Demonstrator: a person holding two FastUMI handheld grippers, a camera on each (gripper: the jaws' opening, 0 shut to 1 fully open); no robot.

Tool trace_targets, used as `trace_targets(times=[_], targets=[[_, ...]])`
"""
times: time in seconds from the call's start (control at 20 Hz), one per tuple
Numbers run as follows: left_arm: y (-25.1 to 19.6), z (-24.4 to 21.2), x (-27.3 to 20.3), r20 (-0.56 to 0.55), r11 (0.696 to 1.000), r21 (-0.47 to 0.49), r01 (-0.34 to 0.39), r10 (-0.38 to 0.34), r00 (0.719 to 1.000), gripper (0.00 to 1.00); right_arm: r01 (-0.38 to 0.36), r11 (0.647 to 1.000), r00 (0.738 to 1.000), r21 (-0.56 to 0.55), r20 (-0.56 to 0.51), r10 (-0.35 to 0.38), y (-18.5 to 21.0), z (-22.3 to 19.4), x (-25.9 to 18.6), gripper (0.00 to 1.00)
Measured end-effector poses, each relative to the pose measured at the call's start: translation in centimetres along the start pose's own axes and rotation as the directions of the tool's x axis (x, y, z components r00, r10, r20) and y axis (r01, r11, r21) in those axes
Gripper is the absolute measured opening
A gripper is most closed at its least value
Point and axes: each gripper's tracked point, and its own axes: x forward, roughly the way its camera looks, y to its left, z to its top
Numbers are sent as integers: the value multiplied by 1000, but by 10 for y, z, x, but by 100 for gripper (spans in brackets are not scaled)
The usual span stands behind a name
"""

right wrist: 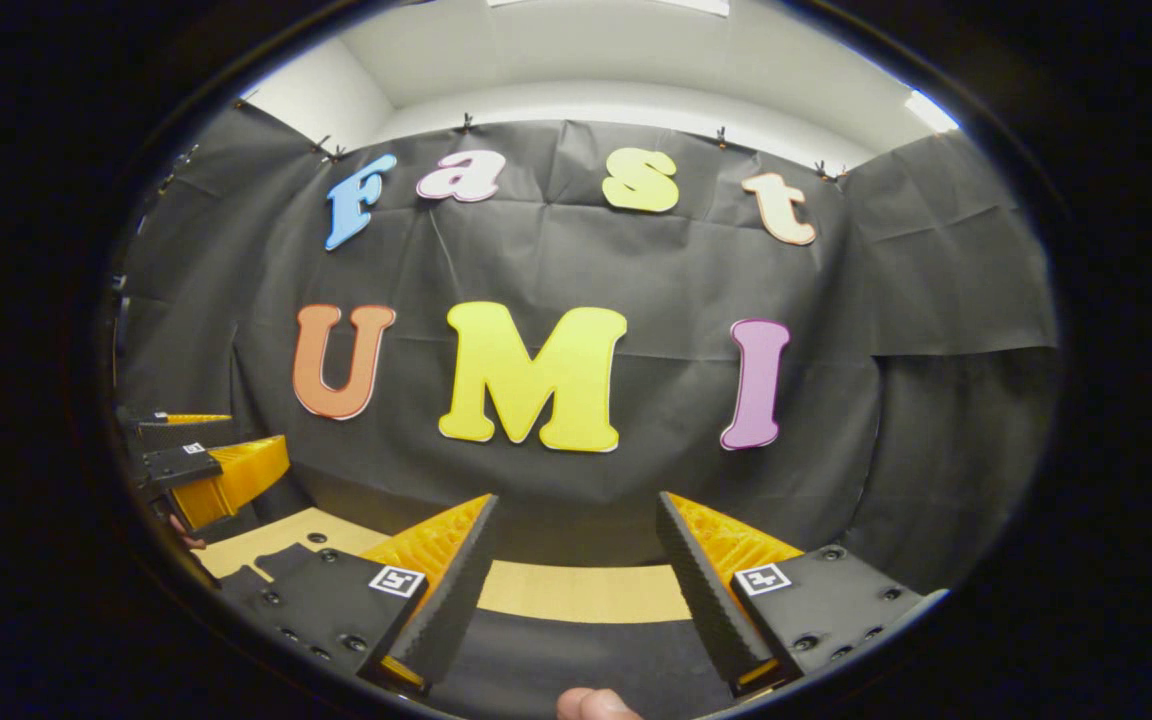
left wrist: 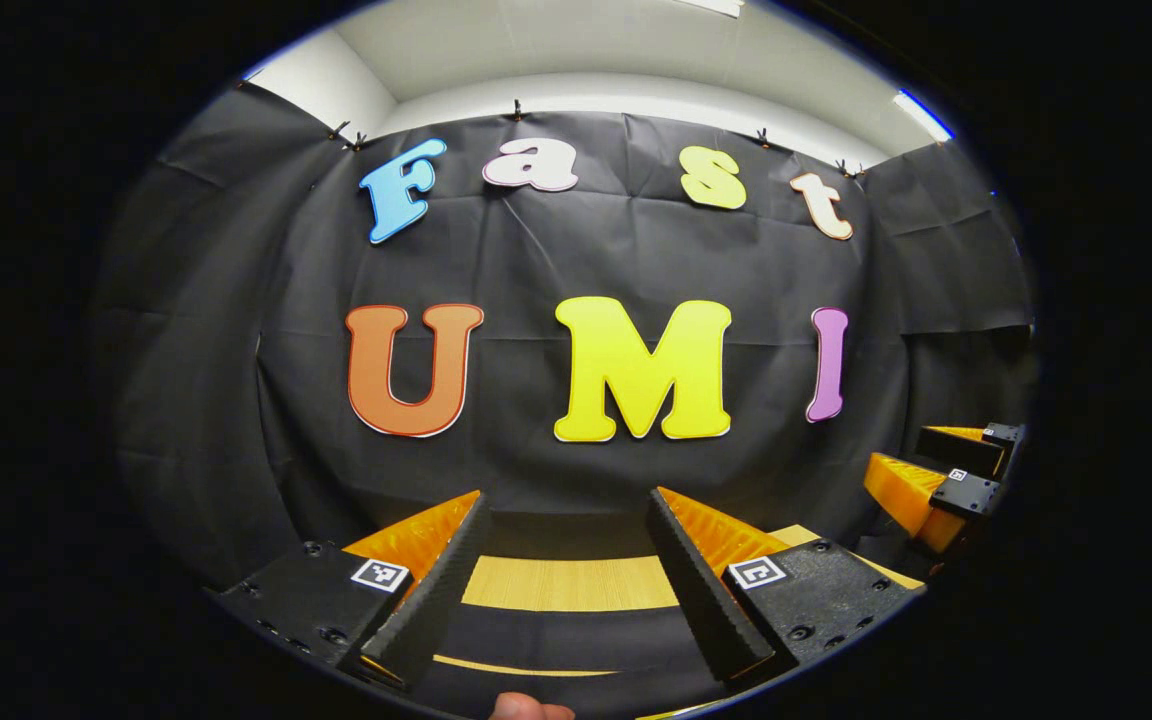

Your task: Grasp the waist and the cuffs of the jeans and fold them to make the two legs overlap; first hold the waist and fold one-third of the jeans toward the cuffs, then hold the cuffs and fold the remaining one-third in the same direction to finish folding.

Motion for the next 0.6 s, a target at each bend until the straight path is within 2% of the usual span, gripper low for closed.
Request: trace_targets(times=[0.05,0.1,0.15,0.3,0.6], targets=[[1,1,0,1,1000,0,-1,1,1000,100,0,1000,1000,2,0,0,1,0,0,97],[2,2,0,4,1000,0,-3,3,1000,94,-2,1000,1000,2,2,2,0,1,2,99],[4,2,0,5,1000,1,-7,7,1000,100,-3,1000,1000,1,4,3,1,1,1,99],[7,-1,-2,1,1000,-1,-15,15,1000,100,-8,1000,1000,4,-4,8,2,-1,1,94],[23,-10,1,-21,999,6,-45,45,999,100,4,1000,999,20,-40,-3,-13,-13,3,97]])
